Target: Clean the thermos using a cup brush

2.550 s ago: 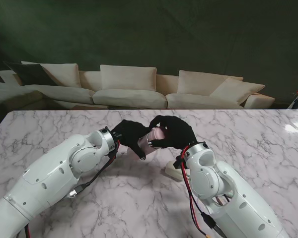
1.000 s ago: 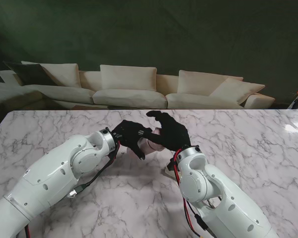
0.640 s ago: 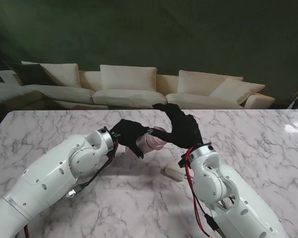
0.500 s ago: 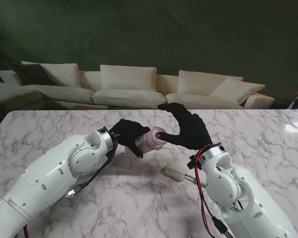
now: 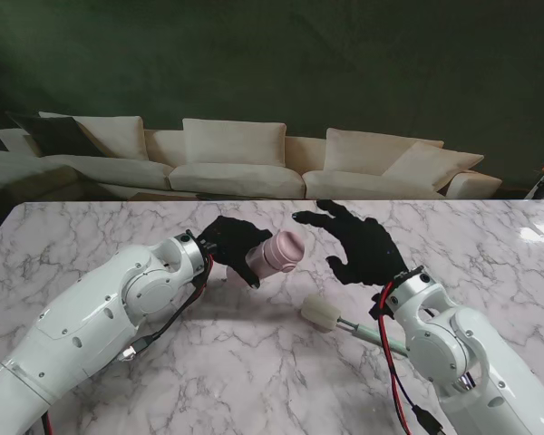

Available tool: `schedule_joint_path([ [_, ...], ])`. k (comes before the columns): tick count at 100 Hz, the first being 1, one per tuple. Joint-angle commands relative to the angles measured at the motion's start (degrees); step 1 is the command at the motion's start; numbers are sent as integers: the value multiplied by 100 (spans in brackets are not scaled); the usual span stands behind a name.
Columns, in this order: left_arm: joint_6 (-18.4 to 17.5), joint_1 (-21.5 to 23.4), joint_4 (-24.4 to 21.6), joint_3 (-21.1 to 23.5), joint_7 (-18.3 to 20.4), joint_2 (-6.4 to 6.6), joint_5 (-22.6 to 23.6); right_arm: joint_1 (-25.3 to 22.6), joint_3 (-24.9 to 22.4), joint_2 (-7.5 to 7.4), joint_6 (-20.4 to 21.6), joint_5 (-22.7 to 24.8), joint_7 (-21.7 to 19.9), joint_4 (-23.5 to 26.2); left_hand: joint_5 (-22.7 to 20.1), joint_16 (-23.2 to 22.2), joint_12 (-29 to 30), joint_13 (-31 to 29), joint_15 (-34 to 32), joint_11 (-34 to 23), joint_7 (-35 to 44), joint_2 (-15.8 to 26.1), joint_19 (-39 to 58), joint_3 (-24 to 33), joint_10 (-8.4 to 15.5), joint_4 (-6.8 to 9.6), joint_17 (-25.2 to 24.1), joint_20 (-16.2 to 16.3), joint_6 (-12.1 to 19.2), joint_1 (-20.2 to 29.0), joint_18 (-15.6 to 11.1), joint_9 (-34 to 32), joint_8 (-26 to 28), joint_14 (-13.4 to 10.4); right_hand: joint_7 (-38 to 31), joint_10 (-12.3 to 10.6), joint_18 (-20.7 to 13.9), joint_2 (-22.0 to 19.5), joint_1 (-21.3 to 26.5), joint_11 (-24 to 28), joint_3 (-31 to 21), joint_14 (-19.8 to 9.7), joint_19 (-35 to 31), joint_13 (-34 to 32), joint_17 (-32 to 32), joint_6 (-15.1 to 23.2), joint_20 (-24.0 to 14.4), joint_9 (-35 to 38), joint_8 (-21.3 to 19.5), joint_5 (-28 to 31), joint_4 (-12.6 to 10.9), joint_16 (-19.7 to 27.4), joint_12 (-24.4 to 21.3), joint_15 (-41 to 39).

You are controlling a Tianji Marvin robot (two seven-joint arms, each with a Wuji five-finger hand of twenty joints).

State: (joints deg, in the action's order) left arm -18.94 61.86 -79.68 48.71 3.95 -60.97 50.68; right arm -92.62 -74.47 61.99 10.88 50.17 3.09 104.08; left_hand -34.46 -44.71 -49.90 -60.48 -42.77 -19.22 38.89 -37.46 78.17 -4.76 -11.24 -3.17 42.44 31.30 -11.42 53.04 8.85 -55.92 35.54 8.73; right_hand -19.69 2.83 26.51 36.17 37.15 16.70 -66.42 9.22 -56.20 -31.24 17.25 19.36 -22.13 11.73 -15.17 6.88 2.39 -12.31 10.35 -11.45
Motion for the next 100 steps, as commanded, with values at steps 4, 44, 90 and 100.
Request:
schedule_joint_path([
  [4, -16, -71, -19, -58, 65, -11, -33, 224, 145, -27, 126, 324, 56, -220, -546, 0, -177, -182, -195, -623, 883, 1925, 207, 2775, 383, 483, 9, 6, 1190, 1500, -416, -215, 393, -26, -192, -109, 105, -52, 139, 76, 110, -210, -235, -224, 189, 328, -135, -133, -106, -67, 182, -179, 47, -239],
  [44, 54, -109, 25, -152, 84, -33, -157, 633, 607, -63, 187, 461, -28, -503, -548, 3, -173, -178, -192, -623, 881, 1926, 206, 2782, 377, 481, 10, 6, 1192, 1498, -410, -214, 392, -29, -1104, -80, -94, -11, -507, 317, 612, -386, -879, -512, 648, 325, -617, -135, -210, -126, 426, -837, 139, -1170],
  [90, 80, -163, 61, -242, 68, -51, -203, 939, 1000, 8, 307, 205, 300, -903, -545, 3, -176, -179, -197, -628, 881, 1923, 205, 2787, 378, 482, 8, 7, 1186, 1497, -414, -214, 393, -32, -3434, 23, -597, -206, -1176, 1646, 825, -596, -1194, -917, 1269, -61, -656, -132, -1988, 1302, 562, -1057, 659, -1880],
  [100, 87, -165, 70, -255, 58, -55, -213, 1026, 1149, 53, 194, 75, 435, -1011, -548, 2, -177, -181, -200, -630, 884, 1923, 210, 2789, 378, 483, 11, 9, 1195, 1493, -416, -217, 395, -33, -3944, -113, -634, -333, -1314, 2105, 1124, -730, -1405, -1254, 1489, -269, -736, 502, -1687, 1692, 1075, -1235, 831, -2258],
])
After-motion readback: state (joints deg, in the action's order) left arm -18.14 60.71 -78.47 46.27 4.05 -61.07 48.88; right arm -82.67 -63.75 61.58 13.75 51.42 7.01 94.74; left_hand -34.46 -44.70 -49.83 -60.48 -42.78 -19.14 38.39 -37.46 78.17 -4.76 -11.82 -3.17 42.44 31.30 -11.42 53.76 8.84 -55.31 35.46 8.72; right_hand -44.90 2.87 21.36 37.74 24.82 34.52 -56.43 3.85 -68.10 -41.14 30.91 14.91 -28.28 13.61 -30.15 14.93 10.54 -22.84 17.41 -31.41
